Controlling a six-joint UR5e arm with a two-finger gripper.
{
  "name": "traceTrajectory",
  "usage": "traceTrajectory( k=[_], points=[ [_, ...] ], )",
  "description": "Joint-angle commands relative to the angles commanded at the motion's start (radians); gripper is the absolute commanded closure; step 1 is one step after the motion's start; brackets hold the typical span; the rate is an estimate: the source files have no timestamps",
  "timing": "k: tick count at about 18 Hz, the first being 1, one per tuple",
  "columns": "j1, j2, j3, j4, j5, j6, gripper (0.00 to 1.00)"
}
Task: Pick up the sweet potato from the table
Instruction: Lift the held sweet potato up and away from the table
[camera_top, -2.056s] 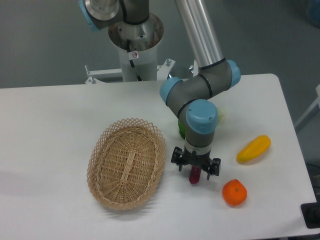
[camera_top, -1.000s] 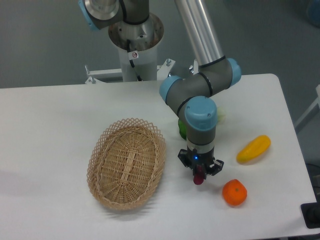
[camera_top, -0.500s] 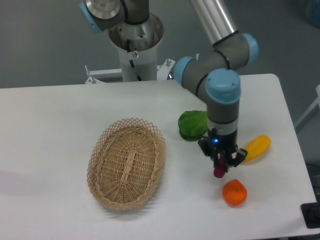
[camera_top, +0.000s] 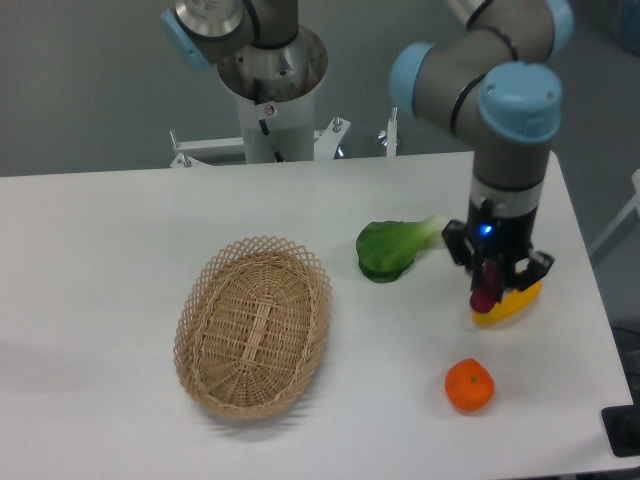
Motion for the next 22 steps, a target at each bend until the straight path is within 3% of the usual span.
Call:
traceTrajectory(
  k=[10,22],
  points=[
    [0.018,0.032,-0.008,-0.002,0.002,0.035,0.79],
    [0.017,0.032,0.0,0.0,0.002,0.035,0.79]
  ],
)
